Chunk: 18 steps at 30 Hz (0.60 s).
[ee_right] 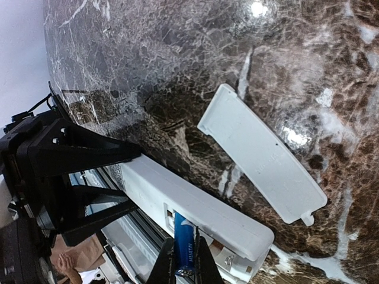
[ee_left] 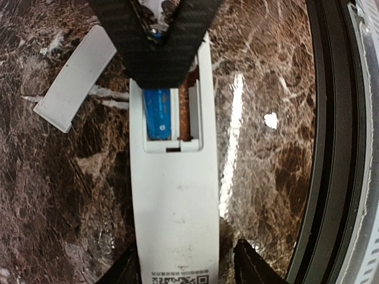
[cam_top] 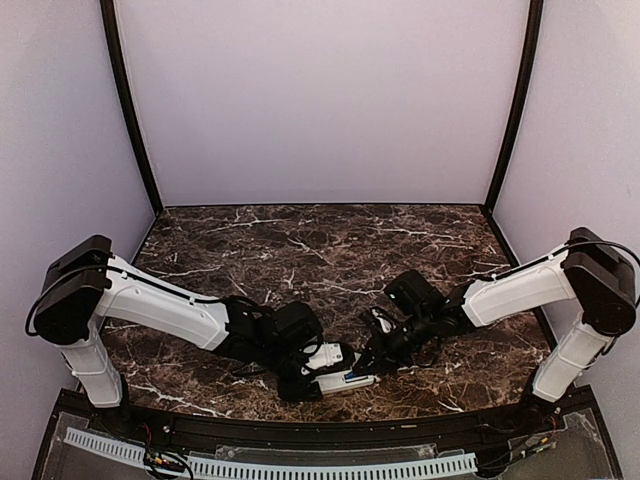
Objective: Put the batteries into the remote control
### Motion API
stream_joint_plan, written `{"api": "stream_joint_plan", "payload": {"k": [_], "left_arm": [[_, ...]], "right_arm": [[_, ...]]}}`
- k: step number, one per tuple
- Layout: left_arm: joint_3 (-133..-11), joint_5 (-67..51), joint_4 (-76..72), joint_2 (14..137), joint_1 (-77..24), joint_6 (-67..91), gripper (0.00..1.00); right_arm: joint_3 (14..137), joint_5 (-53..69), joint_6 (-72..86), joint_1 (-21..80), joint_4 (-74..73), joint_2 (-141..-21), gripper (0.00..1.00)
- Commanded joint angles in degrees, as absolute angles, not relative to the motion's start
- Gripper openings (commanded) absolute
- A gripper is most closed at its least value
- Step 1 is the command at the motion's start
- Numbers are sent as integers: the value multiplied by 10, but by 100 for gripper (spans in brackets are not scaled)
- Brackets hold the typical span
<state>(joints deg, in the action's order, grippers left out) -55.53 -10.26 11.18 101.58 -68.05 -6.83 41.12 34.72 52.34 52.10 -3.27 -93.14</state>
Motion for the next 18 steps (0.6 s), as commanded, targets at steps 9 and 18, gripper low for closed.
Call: {"api": "stream_joint_plan", "payload": {"k": [9, 18], "left_arm": [[-587, -181, 64, 1017, -666, -64, 63], [-553, -231, -107, 1026, -617, -31, 33]], "right_arm": [[392, 308, 514, 528, -67, -946, 0], [395, 307, 513, 528, -62, -956, 0]]}}
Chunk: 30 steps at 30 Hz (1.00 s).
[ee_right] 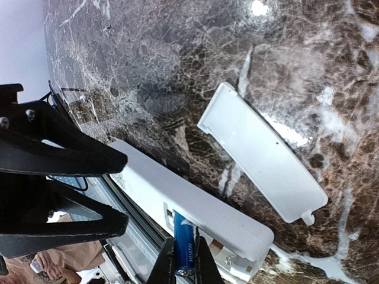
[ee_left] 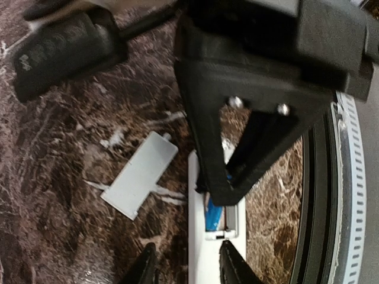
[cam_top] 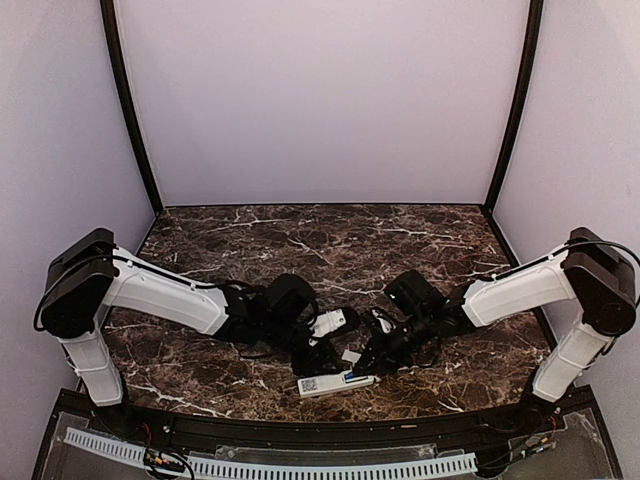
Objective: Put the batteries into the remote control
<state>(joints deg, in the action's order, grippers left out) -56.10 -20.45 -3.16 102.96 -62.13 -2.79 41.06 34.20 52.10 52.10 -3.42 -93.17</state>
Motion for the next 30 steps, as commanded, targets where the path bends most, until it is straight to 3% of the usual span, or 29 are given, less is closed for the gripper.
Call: {"api": "stream_joint_plan", "payload": {"k": [1, 11, 23, 30], "left_arm": [[-551, -230, -113, 1031, -617, -35, 32], [-507, -190, -189, 1040, -644, -142, 25], [-513, -176, -181, 1063, -645, -145, 16], [-508, -189, -174, 1063, -648, -151, 18]], "right_arm": [[395, 307, 512, 528, -62, -957, 0], [392, 310, 514, 527, -48, -962, 0], [398, 309, 515, 527, -48, -965, 0], [402, 307, 514, 527, -52, -963, 0]]}}
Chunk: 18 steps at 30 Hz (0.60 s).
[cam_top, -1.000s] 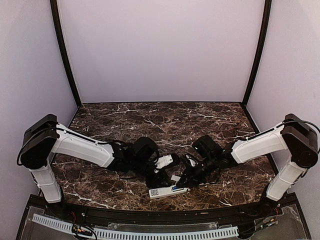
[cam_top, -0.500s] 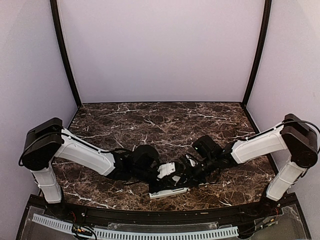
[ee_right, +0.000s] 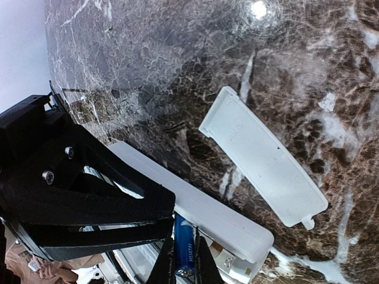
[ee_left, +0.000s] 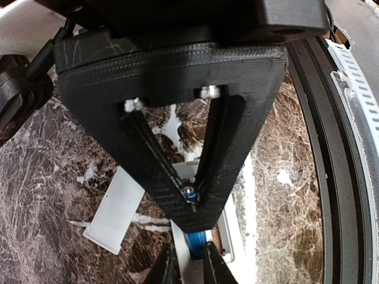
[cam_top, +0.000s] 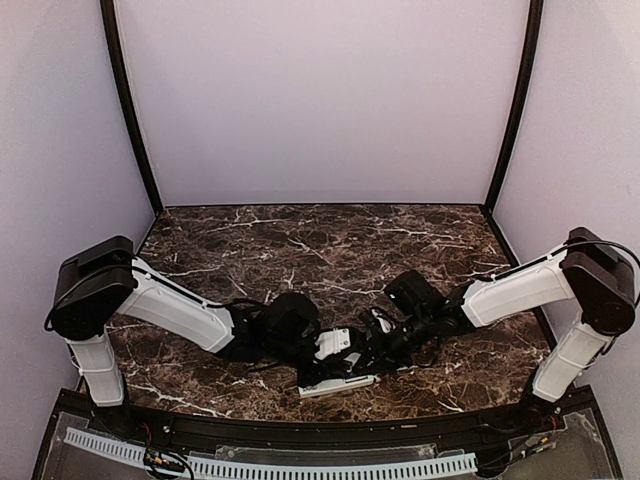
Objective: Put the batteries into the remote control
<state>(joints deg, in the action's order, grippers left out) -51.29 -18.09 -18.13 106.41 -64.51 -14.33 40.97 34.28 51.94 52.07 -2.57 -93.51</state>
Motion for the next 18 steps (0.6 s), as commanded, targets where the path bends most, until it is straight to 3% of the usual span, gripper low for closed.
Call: {"api": "stream_joint_plan", "payload": {"k": [1, 18], "left_arm": [[-507, -189, -178, 1064, -649, -149, 18], [-507, -176, -203, 1088, -665, -138, 17]], "right_arm": [[401, 307, 515, 527, -51, -964, 0], [396, 309, 522, 527, -33, -966, 0]]}}
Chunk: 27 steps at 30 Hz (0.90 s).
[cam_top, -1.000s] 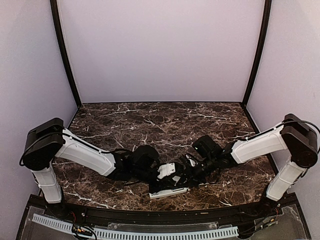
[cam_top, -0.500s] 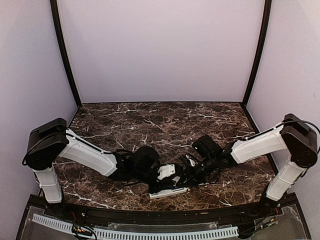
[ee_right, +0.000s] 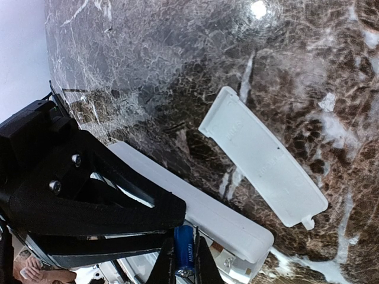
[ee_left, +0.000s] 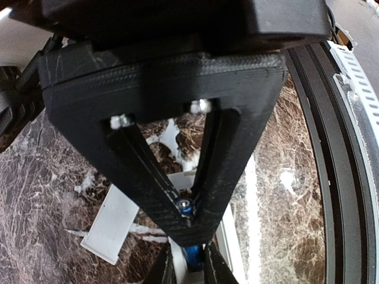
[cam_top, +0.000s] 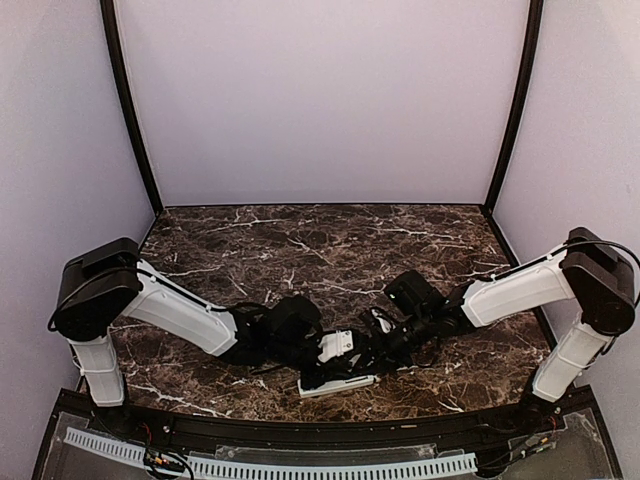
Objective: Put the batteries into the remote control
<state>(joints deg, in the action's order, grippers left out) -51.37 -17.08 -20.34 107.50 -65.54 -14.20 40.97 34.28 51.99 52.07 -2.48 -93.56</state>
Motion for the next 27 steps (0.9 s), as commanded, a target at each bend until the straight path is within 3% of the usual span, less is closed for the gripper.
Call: {"api": "stream_joint_plan", "payload": {"k": [1, 13, 27], "left_arm": [[-508, -176, -202, 1089, -666, -141, 17], [-508, -175, -193, 1107, -675, -158, 22], [-502, -183, -115, 1087, -681, -141, 0]], "right_arm": [[396, 309, 522, 527, -33, -965, 0], [397, 309, 524, 527, -28, -967, 0], [405, 313, 521, 527, -35, -967, 0]]}}
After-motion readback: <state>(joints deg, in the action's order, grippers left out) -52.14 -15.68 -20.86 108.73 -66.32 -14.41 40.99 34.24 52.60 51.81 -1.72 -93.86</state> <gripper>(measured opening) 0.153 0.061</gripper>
